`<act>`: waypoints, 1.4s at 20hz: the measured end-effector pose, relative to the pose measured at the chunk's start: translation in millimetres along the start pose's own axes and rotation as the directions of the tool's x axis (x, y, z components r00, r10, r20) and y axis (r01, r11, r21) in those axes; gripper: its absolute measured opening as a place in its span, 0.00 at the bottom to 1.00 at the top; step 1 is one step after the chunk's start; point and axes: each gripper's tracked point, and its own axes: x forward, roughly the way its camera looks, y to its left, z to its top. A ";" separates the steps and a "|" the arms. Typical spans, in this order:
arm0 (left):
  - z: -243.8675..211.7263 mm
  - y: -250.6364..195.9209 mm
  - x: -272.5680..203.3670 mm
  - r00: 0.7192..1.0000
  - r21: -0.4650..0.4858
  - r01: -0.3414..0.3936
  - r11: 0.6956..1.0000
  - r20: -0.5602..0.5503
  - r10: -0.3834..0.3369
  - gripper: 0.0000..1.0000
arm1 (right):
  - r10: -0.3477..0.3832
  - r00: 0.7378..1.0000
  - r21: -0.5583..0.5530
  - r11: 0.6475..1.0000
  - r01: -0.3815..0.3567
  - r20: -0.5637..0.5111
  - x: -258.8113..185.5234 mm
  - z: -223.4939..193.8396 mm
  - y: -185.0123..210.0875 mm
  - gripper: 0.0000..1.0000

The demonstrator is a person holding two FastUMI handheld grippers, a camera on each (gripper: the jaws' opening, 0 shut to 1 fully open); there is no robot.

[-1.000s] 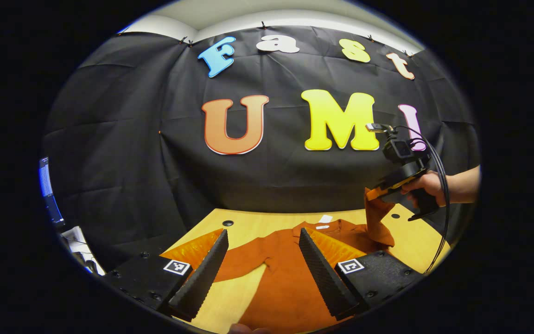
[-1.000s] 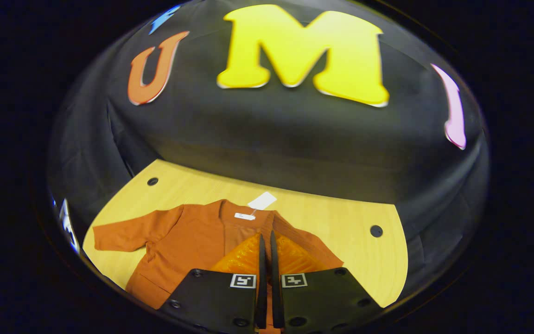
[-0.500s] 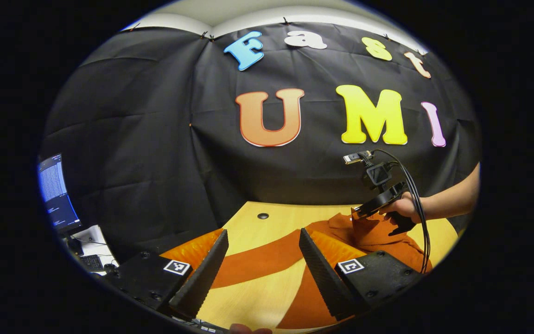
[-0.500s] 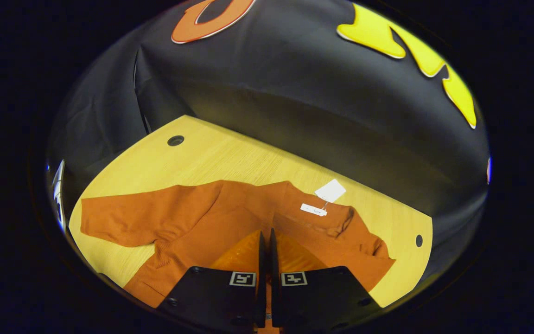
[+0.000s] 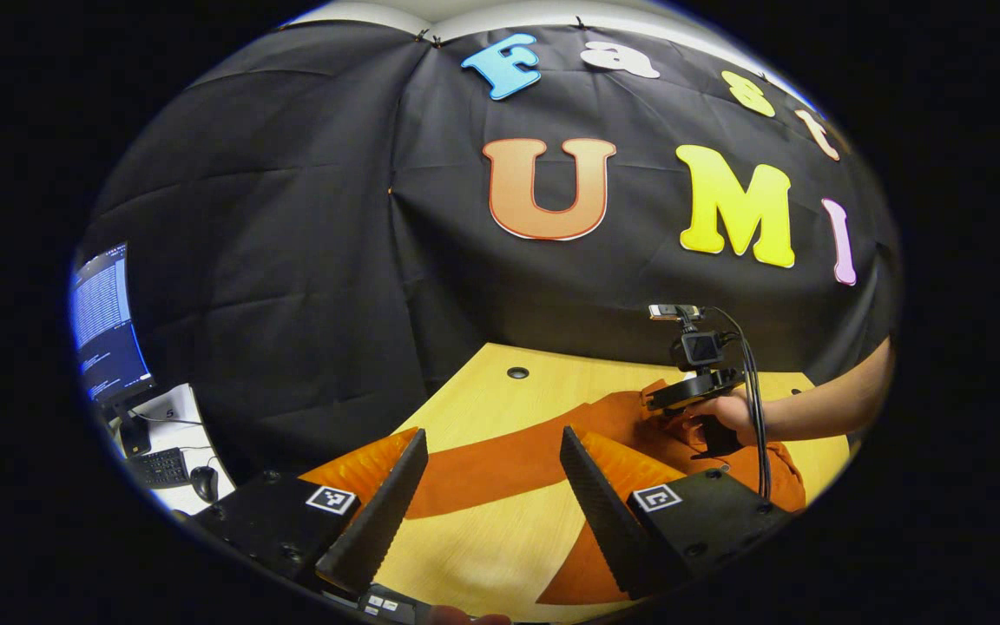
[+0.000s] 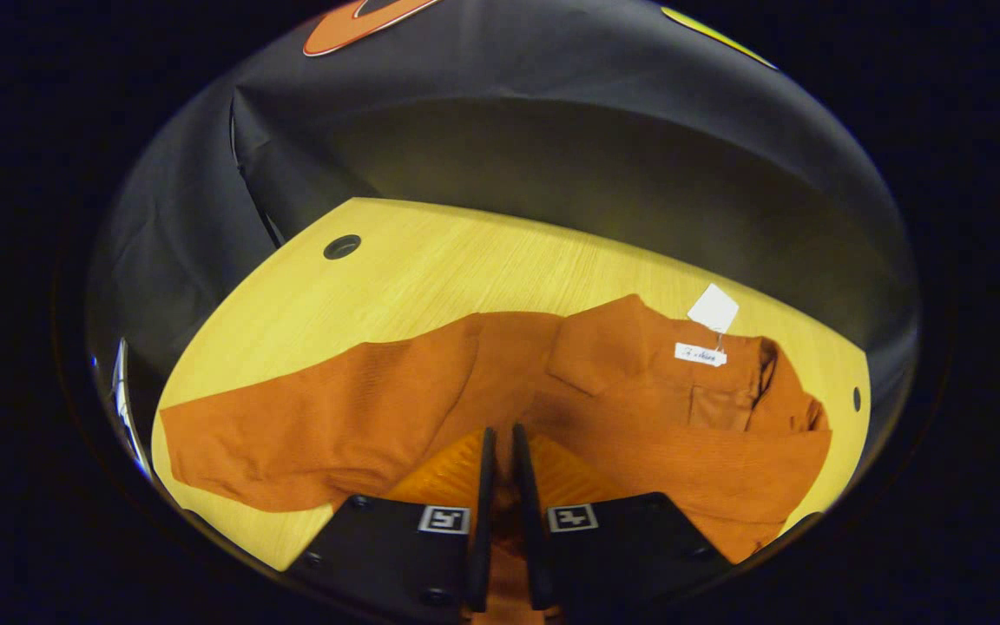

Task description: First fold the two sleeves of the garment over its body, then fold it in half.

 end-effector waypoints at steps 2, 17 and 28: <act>0.3 11.6 1.5 1.000 0.011 -0.016 1.000 0.000 0.016 1.00 | 0.014 0.999 0.036 0.999 -0.015 0.031 -8.9 4.5 -0.3 0.45; -86.3 69.5 120.7 0.995 0.020 0.025 0.999 -0.097 -0.023 1.00 | 0.096 0.956 -0.042 0.995 -0.088 0.278 -258.7 -31.9 -70.3 0.98; -169.1 84.3 168.2 0.938 0.059 -0.001 0.998 -0.347 0.022 1.00 | -0.067 0.976 0.298 0.955 0.002 0.206 -333.1 -124.8 -177.1 0.97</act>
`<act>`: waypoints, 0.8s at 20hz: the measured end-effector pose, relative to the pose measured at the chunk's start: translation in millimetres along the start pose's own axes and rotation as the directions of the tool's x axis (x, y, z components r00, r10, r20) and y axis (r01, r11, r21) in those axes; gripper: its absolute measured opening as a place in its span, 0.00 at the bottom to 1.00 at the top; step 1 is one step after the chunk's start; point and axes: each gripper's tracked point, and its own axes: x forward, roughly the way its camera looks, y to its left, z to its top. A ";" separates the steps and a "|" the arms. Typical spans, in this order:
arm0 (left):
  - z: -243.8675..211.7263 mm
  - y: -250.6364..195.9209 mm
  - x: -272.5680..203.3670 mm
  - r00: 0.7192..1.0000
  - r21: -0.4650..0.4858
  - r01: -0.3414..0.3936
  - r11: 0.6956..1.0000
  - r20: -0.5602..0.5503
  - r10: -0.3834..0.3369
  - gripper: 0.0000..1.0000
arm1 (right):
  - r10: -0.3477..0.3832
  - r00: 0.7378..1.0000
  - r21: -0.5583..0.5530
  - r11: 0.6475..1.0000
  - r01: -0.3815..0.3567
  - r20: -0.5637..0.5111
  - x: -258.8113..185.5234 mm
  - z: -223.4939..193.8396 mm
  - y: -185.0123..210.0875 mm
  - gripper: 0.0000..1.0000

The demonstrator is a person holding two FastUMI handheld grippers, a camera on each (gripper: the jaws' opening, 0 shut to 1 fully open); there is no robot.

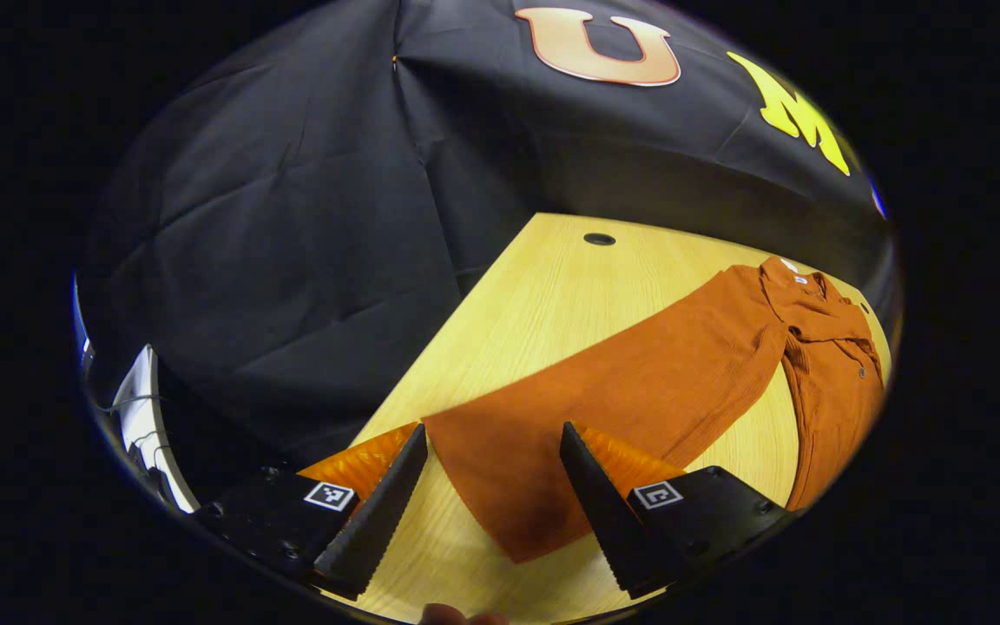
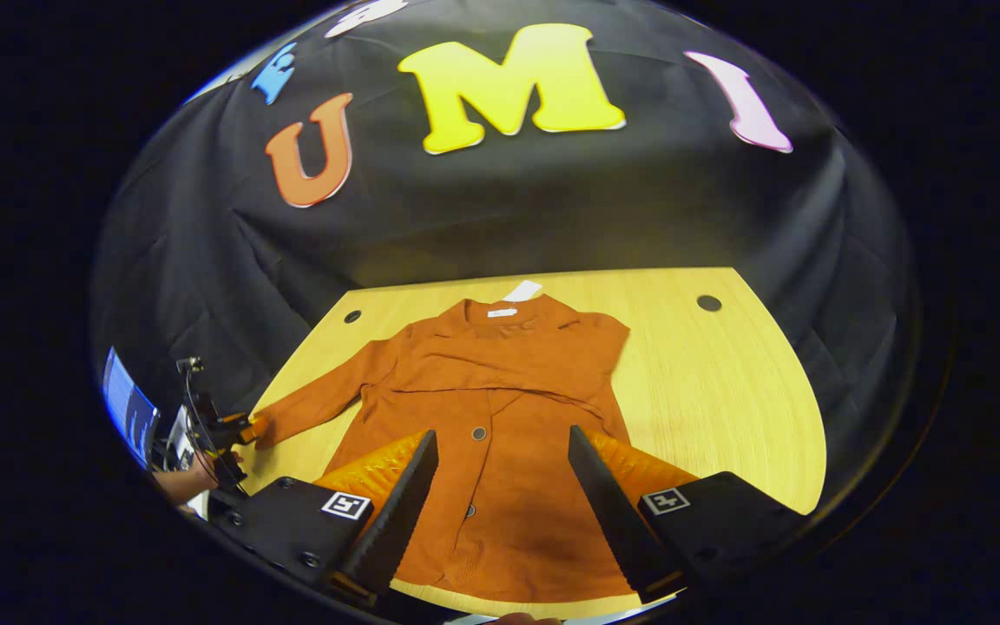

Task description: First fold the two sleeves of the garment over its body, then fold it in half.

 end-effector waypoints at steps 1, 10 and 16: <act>-5.2 -0.6 0.7 1.000 -0.006 0.000 1.000 -0.017 0.000 1.00 | -0.006 1.000 0.017 1.000 0.005 0.003 -0.6 1.3 2.1 0.98; -3.1 -9.1 6.5 0.999 -0.069 0.012 0.998 0.045 -0.009 0.81 | 0.036 0.999 -0.065 0.997 -0.036 -0.004 -7.2 -3.1 32.9 0.92; 7.2 -31.5 4.3 0.996 -0.303 0.088 0.949 0.046 -0.078 0.06 | 0.031 0.999 -0.127 0.991 -0.030 0.011 -16.0 -10.6 37.0 0.97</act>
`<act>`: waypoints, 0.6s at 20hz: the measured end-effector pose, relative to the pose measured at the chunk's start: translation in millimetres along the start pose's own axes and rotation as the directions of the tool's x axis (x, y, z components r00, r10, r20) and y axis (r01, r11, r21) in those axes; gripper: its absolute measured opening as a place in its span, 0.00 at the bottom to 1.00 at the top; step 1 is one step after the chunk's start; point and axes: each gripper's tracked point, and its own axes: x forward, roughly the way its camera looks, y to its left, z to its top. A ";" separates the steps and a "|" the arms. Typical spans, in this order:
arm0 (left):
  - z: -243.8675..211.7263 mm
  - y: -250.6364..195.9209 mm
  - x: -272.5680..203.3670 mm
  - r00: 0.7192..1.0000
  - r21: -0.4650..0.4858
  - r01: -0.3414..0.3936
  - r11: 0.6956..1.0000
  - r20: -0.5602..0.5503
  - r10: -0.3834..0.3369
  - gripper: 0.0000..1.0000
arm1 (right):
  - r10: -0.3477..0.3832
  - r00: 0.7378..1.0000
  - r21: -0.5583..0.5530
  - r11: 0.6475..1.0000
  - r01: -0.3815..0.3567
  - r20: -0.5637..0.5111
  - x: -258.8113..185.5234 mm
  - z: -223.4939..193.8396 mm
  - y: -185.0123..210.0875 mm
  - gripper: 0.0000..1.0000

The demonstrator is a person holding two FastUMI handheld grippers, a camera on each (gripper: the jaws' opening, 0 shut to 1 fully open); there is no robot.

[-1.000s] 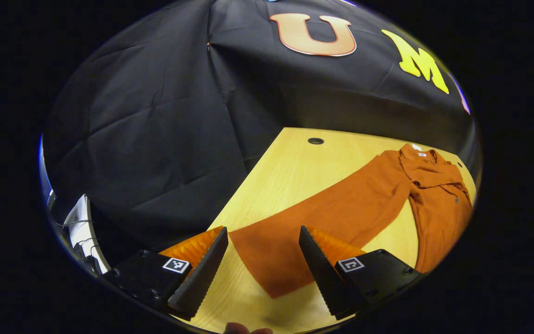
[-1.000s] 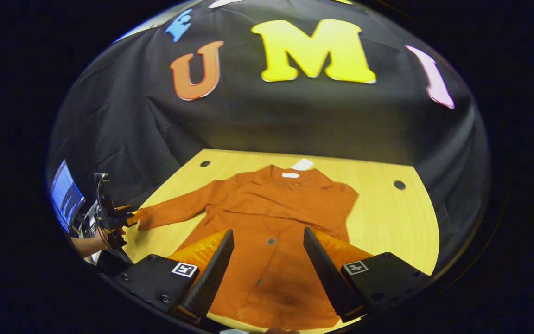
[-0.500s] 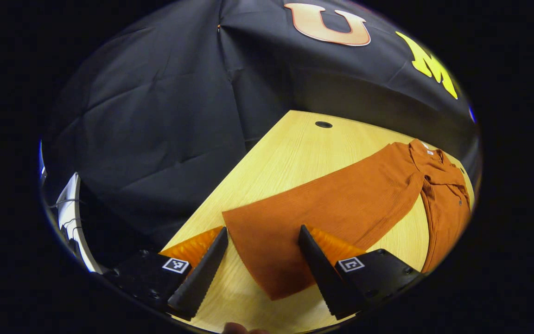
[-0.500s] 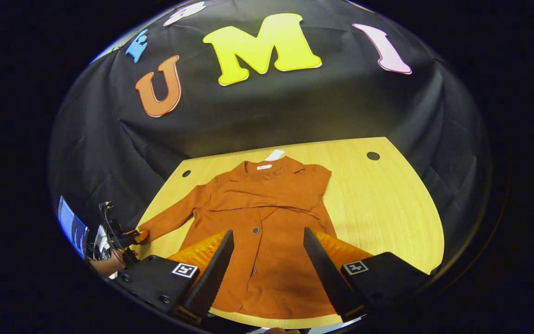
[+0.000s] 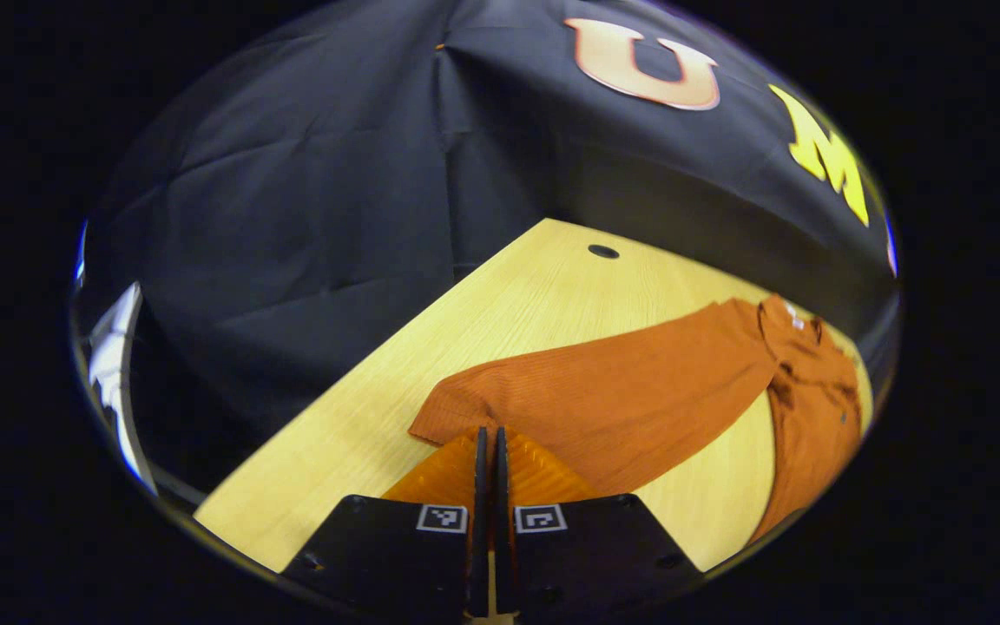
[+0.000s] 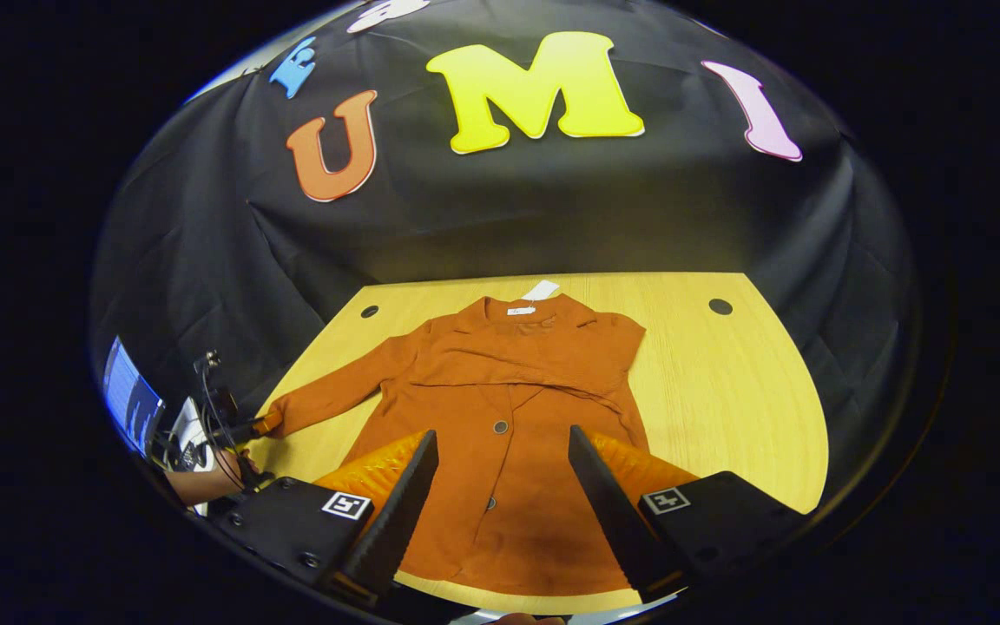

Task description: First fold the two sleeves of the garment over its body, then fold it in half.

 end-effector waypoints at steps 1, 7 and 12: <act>6.2 -7.5 -3.1 1.000 -0.061 0.024 0.998 0.004 -0.024 0.04 | -0.002 1.000 -0.012 1.000 0.002 0.003 -2.9 -2.6 -0.7 0.97; 63.3 -50.6 -24.7 0.991 -0.088 0.121 0.989 0.068 -0.115 0.03 | 0.021 0.999 -0.023 1.000 -0.020 0.049 -15.0 0.4 -1.4 0.97; 109.2 -151.9 -41.3 0.973 0.033 0.215 0.976 0.085 -0.217 0.03 | 0.046 0.992 0.014 0.999 -0.048 0.119 -21.9 15.9 -13.9 0.98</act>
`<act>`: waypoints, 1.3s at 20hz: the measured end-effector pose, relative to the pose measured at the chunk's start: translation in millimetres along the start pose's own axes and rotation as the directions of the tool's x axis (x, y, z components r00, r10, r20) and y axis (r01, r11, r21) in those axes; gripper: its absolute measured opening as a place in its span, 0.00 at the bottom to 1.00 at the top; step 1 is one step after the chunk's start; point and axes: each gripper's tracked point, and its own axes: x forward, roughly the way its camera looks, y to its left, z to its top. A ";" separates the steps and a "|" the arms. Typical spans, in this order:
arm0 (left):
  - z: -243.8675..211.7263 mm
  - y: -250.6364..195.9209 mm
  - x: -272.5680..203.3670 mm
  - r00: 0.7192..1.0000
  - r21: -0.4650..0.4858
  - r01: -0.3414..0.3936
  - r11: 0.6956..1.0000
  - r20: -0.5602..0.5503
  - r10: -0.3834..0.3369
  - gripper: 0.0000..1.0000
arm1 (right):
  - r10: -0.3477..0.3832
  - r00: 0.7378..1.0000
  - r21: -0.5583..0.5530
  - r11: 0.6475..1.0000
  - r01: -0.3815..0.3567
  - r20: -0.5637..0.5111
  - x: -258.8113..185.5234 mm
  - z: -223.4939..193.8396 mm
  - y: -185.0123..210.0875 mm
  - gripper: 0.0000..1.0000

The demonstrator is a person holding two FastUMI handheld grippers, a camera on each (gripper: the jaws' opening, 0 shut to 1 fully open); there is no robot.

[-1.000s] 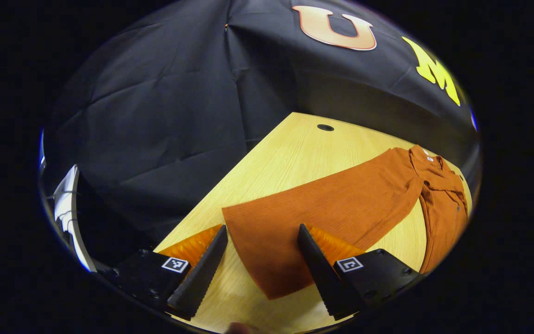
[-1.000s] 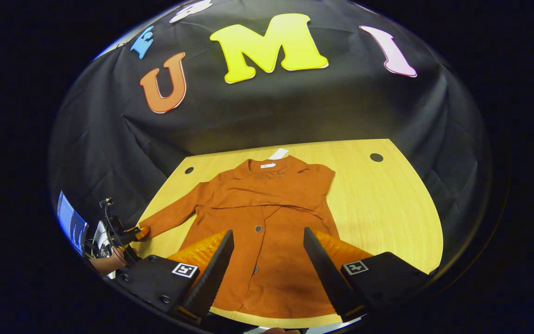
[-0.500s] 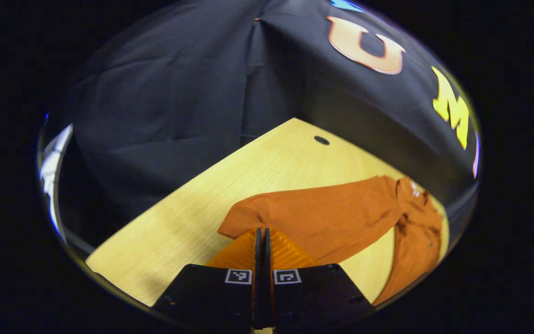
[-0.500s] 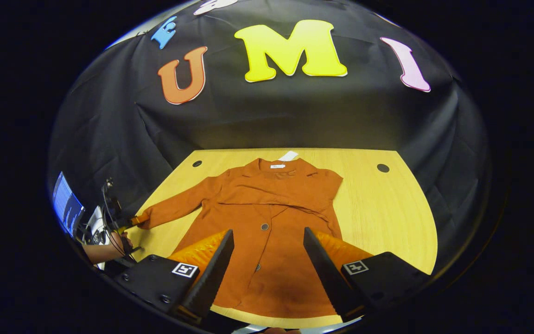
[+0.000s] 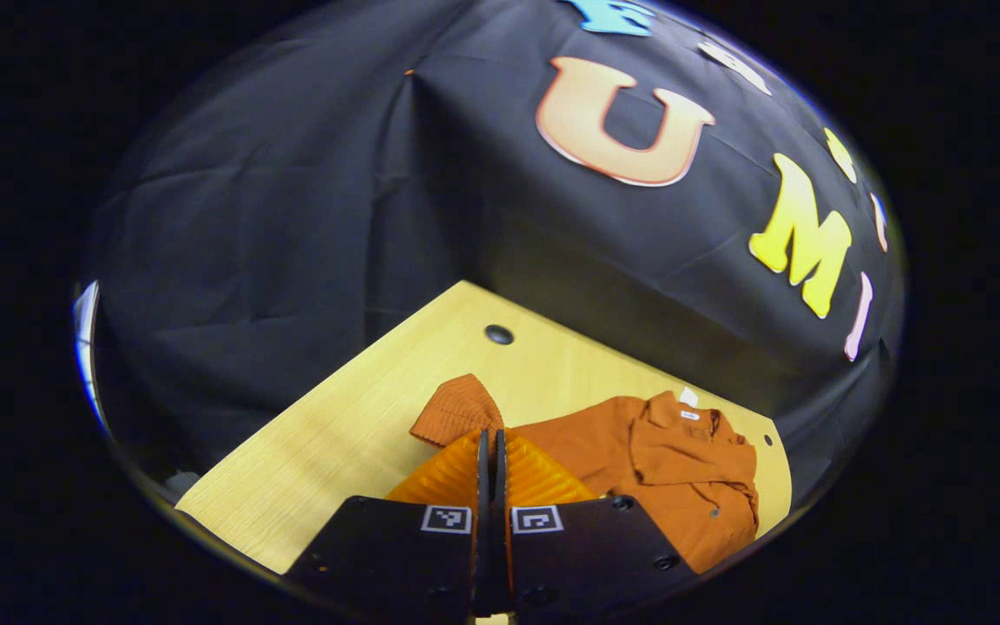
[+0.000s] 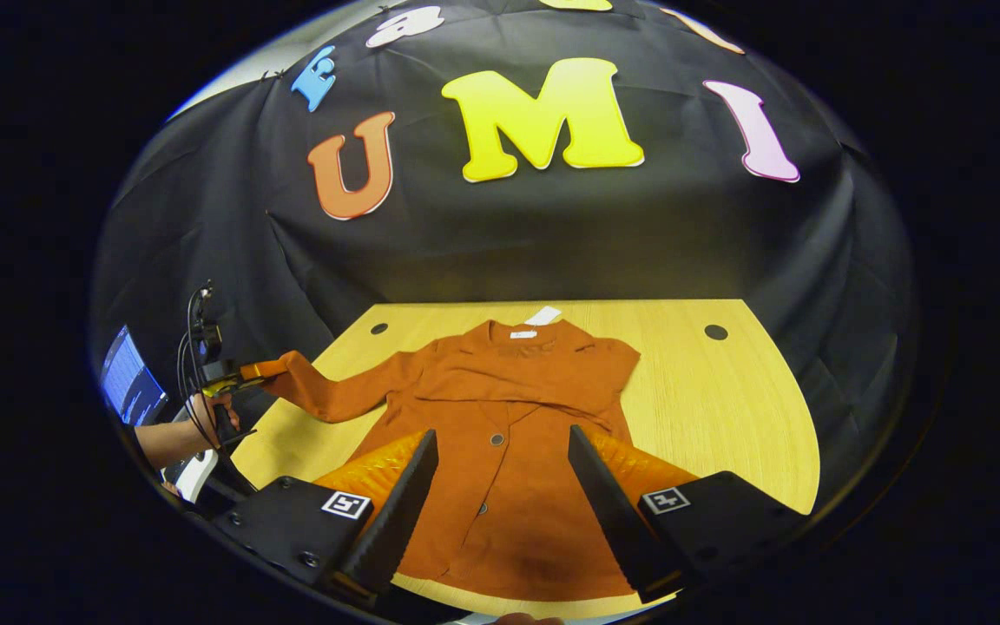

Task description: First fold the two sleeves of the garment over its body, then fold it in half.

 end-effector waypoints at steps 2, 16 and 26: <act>12.6 -45.2 6.5 0.999 0.045 0.042 0.998 0.000 -0.042 0.03 | 0.005 1.000 0.029 1.000 -0.005 0.022 -3.7 3.1 -10.0 0.98; -9.6 -373.8 46.9 0.924 0.316 0.381 0.869 -0.122 -0.362 0.03 | -0.117 0.983 0.173 0.981 0.092 0.140 -76.9 9.8 -128.0 0.92; -166.2 -430.9 120.4 0.929 0.577 0.344 0.741 -0.321 -0.182 0.03 | -0.285 0.957 0.253 0.931 0.262 0.059 -132.7 -34.7 -212.5 0.97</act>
